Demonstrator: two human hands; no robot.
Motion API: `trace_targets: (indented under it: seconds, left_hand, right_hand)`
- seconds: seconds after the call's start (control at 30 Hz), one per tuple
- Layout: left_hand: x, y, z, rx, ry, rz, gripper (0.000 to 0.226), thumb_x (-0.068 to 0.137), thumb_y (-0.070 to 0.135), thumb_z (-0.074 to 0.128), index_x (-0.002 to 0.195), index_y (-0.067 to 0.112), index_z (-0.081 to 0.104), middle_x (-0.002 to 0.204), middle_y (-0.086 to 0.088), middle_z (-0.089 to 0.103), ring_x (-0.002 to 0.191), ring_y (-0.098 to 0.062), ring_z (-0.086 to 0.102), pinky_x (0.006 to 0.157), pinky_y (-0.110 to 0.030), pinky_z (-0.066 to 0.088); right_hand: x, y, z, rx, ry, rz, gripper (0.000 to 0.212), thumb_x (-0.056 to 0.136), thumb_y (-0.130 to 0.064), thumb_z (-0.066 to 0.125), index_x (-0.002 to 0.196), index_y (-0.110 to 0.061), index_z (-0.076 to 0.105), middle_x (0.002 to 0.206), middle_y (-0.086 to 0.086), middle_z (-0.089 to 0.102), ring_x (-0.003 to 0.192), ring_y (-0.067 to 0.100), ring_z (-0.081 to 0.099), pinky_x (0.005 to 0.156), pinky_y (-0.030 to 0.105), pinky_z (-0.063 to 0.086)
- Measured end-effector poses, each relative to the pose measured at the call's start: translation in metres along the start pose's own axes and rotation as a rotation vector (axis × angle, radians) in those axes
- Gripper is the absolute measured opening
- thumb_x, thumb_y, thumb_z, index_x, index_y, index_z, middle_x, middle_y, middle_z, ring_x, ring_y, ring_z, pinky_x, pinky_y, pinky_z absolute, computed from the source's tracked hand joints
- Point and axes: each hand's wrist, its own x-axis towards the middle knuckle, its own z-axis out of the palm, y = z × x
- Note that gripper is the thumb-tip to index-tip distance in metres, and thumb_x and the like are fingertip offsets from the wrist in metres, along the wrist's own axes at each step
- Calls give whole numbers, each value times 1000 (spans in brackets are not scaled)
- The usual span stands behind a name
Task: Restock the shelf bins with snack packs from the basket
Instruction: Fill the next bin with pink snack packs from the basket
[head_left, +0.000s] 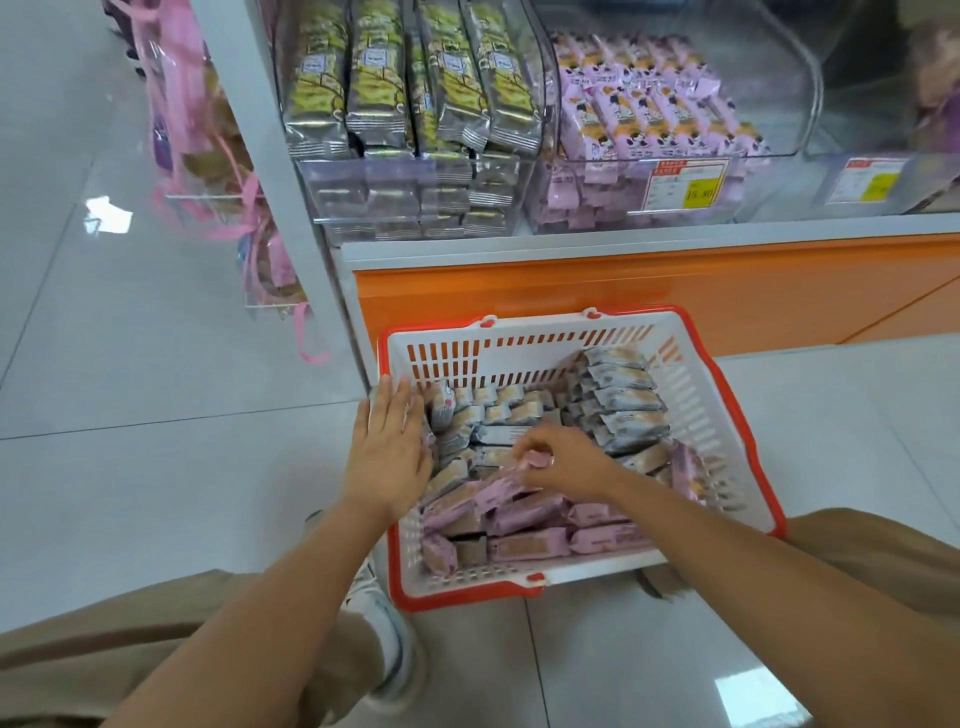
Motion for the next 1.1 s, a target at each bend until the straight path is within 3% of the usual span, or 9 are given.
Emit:
trace_targets:
  seconds: [0.07, 0.17, 0.3, 0.4, 0.5, 0.73, 0.83, 1.0, 1.1]
  left_hand:
    - [4, 8, -11, -111, 15, 67, 58, 101, 36, 26, 157, 17, 22, 165, -4, 15, 152, -26, -6, 120, -40, -9]
    - [14, 31, -34, -384, 5, 164, 52, 102, 41, 36, 150, 22, 39, 151, -1, 42, 141, -22, 25, 115, -34, 16]
    - [26, 64, -66, -749, -46, 227, 39, 102, 28, 51, 141, 25, 50, 126, 5, 59, 115, -13, 53, 86, -15, 39]
    - [31, 81, -91, -944, -40, 226, 22, 103, 17, 50, 124, 19, 57, 97, 5, 63, 85, 6, 60, 67, -8, 43]
    - [41, 90, -107, -1119, 48, 187, 20, 103, 13, 48, 118, 10, 61, 106, -8, 67, 94, -11, 61, 83, -25, 48]
    - [58, 110, -147, -1269, 148, 190, 23, 104, 9, 45, 121, 8, 60, 112, -4, 68, 100, -11, 64, 86, -18, 50]
    - [67, 111, -161, -1147, 246, 193, 25, 104, 18, 47, 125, 12, 60, 114, 3, 65, 107, -15, 61, 89, -25, 47]
    - [86, 89, -182, -439, 836, 182, 42, 90, 11, 51, 131, 13, 56, 139, -4, 50, 137, -26, 37, 116, -48, 25]
    - [97, 76, -190, -185, 785, 176, 64, 87, 9, 58, 149, 13, 40, 160, -8, 28, 151, -28, 13, 123, -48, 4]
  right_hand:
    - [-7, -11, -20, 118, 75, -43, 31, 84, -27, 76, 113, -23, 64, 112, -11, 59, 100, 5, 57, 85, 20, 45]
    - [-18, -31, -49, 216, 189, -134, 32, 81, -27, 78, 107, -30, 60, 106, -4, 63, 81, 1, 56, 74, 17, 47]
    - [-33, -54, -82, 375, 350, -232, 35, 79, -23, 80, 109, -21, 62, 87, -6, 61, 72, 5, 58, 68, 22, 50]
    - [-45, -63, -101, 470, 431, -267, 53, 78, -26, 80, 124, -20, 54, 103, -2, 65, 88, 14, 64, 79, 29, 55]
    - [-54, -64, -110, 451, 436, -289, 62, 77, -25, 81, 127, -22, 44, 116, -1, 61, 97, 15, 62, 84, 33, 52]
    - [-64, -70, -119, 372, 521, -341, 43, 82, -23, 78, 114, -20, 49, 102, 4, 64, 84, 18, 62, 74, 38, 52]
    - [-66, -82, -137, 360, 574, -396, 41, 83, -21, 77, 115, -18, 52, 94, 5, 65, 81, 21, 61, 72, 34, 51]
    - [-56, -105, -186, 375, 723, -419, 32, 85, -11, 73, 110, -21, 56, 82, 4, 59, 70, 10, 54, 67, 21, 48]
    - [-36, -117, -214, 289, 810, -366, 28, 85, -12, 72, 107, -19, 58, 72, -1, 52, 62, 9, 49, 64, 26, 47]
